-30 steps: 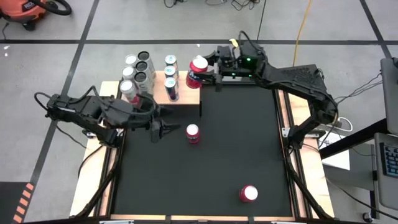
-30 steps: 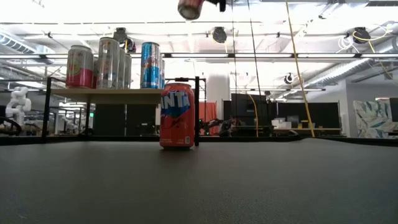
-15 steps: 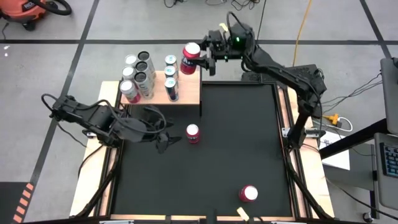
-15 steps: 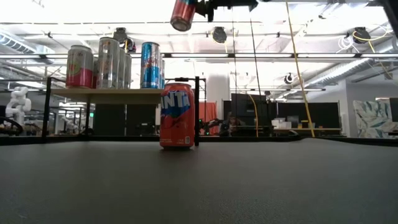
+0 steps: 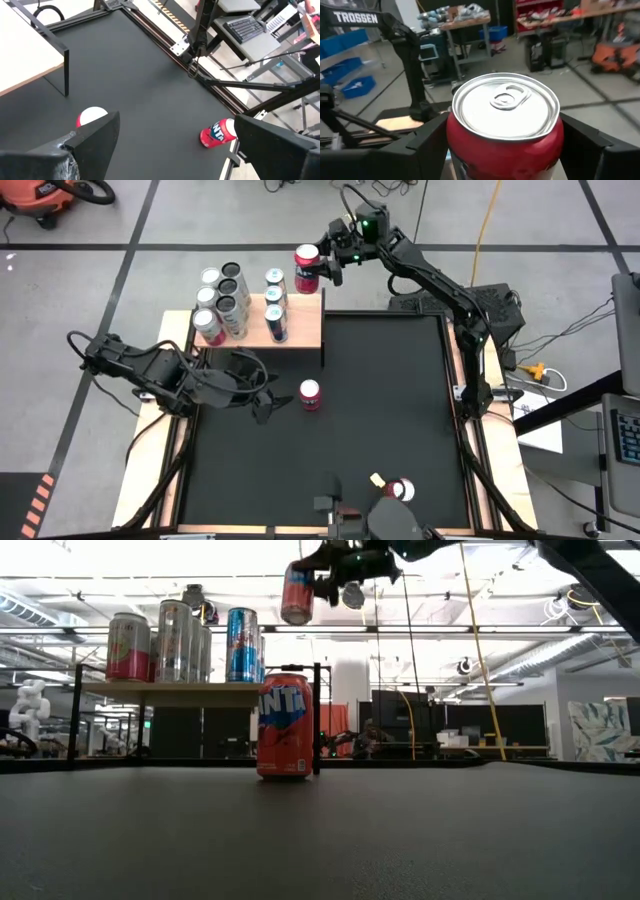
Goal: Place canned beverage on shelf
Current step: Put the bottom left red soda can on the shelf
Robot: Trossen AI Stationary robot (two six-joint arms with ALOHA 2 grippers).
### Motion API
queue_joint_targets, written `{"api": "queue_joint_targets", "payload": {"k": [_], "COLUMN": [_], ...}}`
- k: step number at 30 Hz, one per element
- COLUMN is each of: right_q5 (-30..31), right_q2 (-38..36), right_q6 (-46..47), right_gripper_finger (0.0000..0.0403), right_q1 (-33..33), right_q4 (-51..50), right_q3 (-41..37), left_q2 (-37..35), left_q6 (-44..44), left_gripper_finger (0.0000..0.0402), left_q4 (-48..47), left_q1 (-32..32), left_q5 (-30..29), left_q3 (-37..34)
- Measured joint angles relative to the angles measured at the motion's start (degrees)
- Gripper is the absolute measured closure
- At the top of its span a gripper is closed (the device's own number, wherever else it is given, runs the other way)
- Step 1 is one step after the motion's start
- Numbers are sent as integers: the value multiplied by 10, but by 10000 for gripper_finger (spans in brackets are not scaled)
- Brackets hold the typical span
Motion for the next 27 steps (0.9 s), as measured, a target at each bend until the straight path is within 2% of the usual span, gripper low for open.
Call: {"api": "queue_joint_targets", "payload": {"k": [8,18,27], "right_q5": [-26,-89,-117], "right_q2": [35,66,66], "right_q6": [9,15,-36], "right_gripper_finger": [122,122,122], "right_q1": [-10,-33,-43], "right_q4": [1,-17,-3], "right_q3": [0,-1,-53], "left_q2": [0,0,0], "left_q6": [-8,-28,-28], "left_gripper_finger": [6,6,6], "left_q4": [-2,-16,-30], "left_q1": [4,11,24], "left_q5": [0,4,11], "left_q3": [0,0,0]}}
